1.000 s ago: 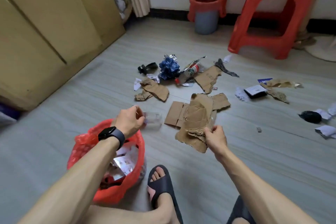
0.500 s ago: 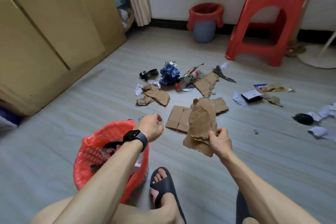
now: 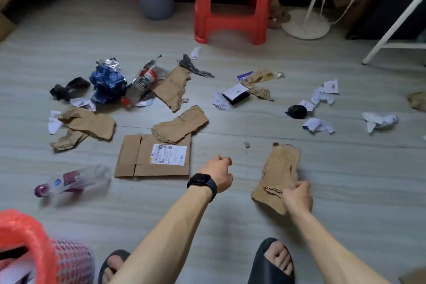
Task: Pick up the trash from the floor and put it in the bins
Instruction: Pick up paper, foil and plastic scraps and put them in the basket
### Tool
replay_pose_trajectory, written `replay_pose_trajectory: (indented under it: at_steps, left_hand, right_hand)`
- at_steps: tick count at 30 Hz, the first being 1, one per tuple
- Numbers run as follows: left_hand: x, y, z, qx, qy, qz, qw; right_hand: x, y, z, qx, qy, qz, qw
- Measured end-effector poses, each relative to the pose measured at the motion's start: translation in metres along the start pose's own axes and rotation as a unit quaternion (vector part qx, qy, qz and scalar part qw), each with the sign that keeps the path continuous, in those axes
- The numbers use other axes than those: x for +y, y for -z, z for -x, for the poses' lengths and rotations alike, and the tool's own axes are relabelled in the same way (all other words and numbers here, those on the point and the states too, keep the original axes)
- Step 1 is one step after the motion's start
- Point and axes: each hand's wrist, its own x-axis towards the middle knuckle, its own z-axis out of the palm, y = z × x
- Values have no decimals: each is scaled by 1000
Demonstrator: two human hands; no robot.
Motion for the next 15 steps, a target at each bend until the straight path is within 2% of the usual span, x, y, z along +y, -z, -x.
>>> replay_pose_trajectory:
  at_steps: [5, 8, 13, 15]
  left_hand:
    - [17, -32, -91, 1, -17, -33, 999]
    - [15, -43, -141, 38, -32, -43, 998]
    - [12, -62, -192, 40, -99, -175, 979]
    - [14, -68, -193, 41, -119, -185, 975]
  right_hand:
    - [9, -28, -61, -31, -25, 26, 999]
    - [8, -47, -80, -52, -18, 6, 998]
    - [17, -57, -99, -56, -30, -3, 998]
    - [22, -56, -101, -59, -34, -1, 998]
